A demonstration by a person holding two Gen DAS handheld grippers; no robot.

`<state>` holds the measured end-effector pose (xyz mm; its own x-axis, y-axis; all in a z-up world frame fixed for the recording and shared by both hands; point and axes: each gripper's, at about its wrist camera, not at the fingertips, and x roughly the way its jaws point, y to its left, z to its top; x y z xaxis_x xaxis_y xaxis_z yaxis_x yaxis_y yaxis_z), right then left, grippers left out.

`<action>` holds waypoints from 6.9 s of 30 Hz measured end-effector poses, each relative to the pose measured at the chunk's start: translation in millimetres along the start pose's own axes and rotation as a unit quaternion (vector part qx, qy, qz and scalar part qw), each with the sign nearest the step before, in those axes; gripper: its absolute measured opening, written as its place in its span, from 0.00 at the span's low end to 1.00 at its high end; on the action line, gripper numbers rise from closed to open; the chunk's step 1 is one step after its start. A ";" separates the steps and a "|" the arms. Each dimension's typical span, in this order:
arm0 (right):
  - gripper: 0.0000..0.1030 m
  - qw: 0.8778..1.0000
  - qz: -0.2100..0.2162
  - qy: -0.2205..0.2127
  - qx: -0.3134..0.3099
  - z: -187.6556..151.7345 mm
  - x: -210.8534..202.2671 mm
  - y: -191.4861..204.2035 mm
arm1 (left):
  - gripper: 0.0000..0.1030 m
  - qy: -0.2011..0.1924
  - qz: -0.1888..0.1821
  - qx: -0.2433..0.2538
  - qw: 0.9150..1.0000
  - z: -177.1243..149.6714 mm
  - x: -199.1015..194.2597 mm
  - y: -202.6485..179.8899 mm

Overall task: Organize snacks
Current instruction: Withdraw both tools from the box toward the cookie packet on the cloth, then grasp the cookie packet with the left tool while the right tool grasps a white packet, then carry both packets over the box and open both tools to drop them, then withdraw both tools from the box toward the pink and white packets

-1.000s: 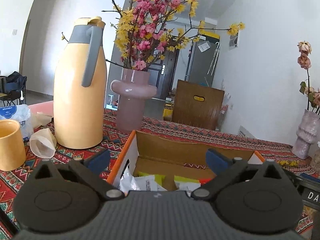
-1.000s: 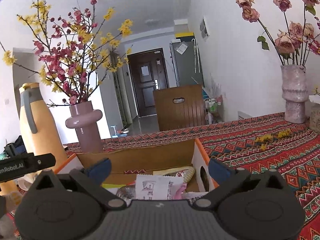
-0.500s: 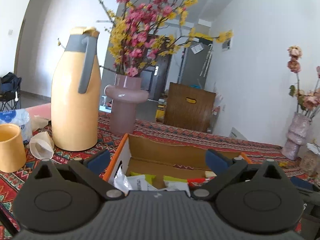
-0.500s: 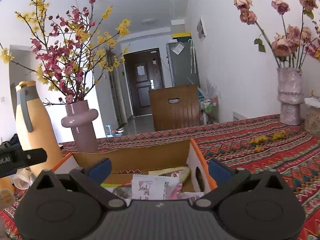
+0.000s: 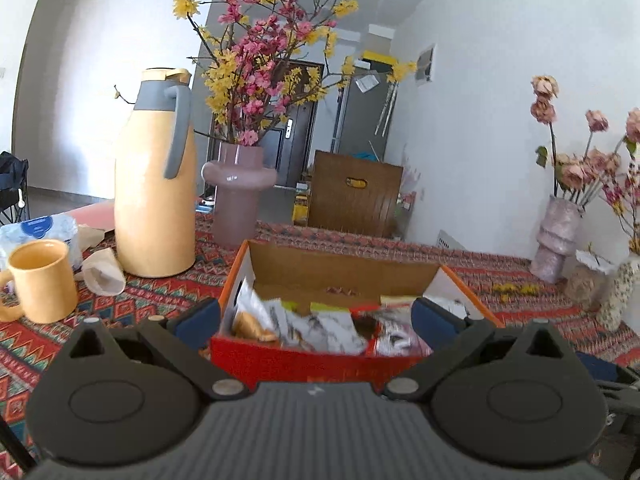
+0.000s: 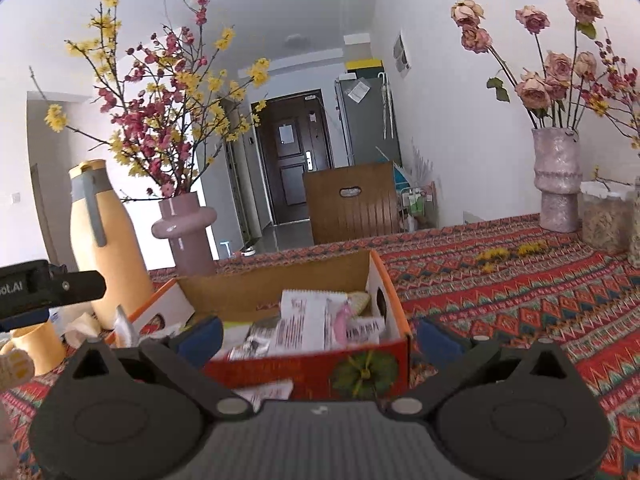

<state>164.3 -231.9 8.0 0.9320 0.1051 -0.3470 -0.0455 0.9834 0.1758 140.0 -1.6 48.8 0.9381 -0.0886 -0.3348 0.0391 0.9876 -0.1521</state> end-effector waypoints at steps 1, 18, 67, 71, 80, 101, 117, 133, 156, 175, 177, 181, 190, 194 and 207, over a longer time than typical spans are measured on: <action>1.00 1.000 0.000 0.000 0.001 -2.3 -5.6 -0.3 | 1.00 0.003 0.001 0.003 1.000 -3.6 -5.2 0.4; 1.00 0.998 -0.028 0.060 0.003 -74.8 -94.7 -36.6 | 1.00 0.131 -0.042 0.052 0.989 -76.7 -37.1 -1.5; 1.00 0.995 -0.006 0.096 -0.005 -82.4 -51.1 -16.2 | 0.41 0.083 -0.030 0.057 0.994 -66.1 -14.0 8.3; 1.00 0.996 0.001 0.093 -0.012 -74.0 -35.9 -6.2 | 0.41 0.066 -0.011 0.046 0.997 -54.2 0.5 19.4; 1.00 0.996 0.019 0.080 -0.034 -49.1 4.5 23.0 | 0.41 0.015 0.006 0.023 1.000 -47.8 33.9 29.8; 0.90 0.994 0.027 0.092 -0.042 -42.7 69.8 37.6 | 0.41 0.022 -0.001 -0.008 1.000 -55.6 40.8 43.2; 0.37 0.998 0.039 0.017 -0.050 -43.8 39.0 38.7 | 0.42 0.023 -0.002 -0.006 1.000 -56.0 40.7 43.0; 0.37 0.994 0.054 -0.055 -0.073 -41.9 15.8 46.3 | 0.41 0.000 0.008 -0.001 1.000 -45.3 26.4 36.1; 0.37 0.991 0.056 -0.097 -0.077 48.6 60.0 44.0 | 0.41 -0.056 0.023 -0.006 0.998 49.3 64.7 4.8; 0.37 0.997 0.041 -0.030 -0.051 26.5 128.4 35.6 | 0.42 -0.025 0.036 -0.008 0.999 23.4 126.5 21.5; 0.37 0.998 0.041 -0.027 -0.049 25.8 128.8 36.1 | 0.43 -0.022 0.039 -0.014 0.999 23.1 126.2 22.5; 0.45 0.998 0.037 -0.027 -0.038 25.4 125.7 32.7 | 0.64 -0.035 0.043 -0.023 0.998 23.1 120.1 24.4; 1.00 0.999 0.024 -0.042 -0.019 25.6 120.2 26.5 | 1.00 -0.059 0.055 -0.031 0.996 23.3 111.0 24.5; 1.00 0.999 0.025 -0.043 -0.020 25.1 119.1 26.8 | 1.00 -0.056 0.057 -0.034 0.996 23.8 111.7 25.0; 1.00 0.998 0.028 -0.040 -0.036 30.1 109.8 32.6 | 1.00 -0.062 0.061 -0.040 0.995 38.4 89.6 21.7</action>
<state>275.9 -192.8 3.4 0.9526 0.1509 -0.2642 -0.1214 0.9847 0.1249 238.1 16.9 51.2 0.9696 0.0520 -0.2390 -0.0999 0.9761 -0.1931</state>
